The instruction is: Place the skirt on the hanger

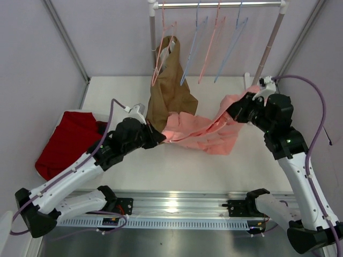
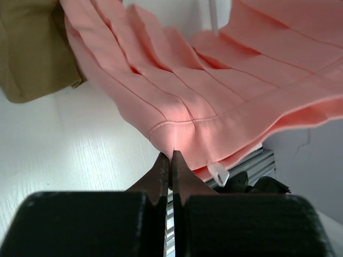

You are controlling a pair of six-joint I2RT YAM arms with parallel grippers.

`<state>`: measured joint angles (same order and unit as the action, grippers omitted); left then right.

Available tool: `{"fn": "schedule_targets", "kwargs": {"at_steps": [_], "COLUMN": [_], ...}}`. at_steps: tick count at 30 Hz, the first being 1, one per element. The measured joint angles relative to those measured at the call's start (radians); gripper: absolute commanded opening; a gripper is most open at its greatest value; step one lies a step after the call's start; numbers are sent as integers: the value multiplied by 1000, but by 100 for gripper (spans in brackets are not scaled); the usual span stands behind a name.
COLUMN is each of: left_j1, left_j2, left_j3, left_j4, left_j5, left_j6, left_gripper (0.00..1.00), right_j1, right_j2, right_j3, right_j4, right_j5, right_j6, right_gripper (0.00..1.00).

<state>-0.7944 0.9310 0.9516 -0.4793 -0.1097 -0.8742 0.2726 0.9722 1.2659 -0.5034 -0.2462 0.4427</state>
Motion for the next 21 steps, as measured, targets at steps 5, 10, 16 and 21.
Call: {"fn": "schedule_targets", "kwargs": {"at_steps": [5,10,16,21], "left_j1": [32,115,70,-14], "left_j2": [69,167,232,153], "left_j3": [-172,-417,-495,-478], "left_j4": [98,250,373,377], "left_j5": [100,246,334,309], "left_j6": [-19,-51,-28,45], "left_gripper": [0,4,57,65], "right_j1": [2,50,133,217], "right_j2": [-90,-200,-271,-281], "right_j3": [-301,-642,-791,-790], "right_j4": [5,-2,-1,6], "right_j5": [-54,-58,-20,65], "right_j6": [39,130,225,256], "right_gripper": [0,0,0,0]}}
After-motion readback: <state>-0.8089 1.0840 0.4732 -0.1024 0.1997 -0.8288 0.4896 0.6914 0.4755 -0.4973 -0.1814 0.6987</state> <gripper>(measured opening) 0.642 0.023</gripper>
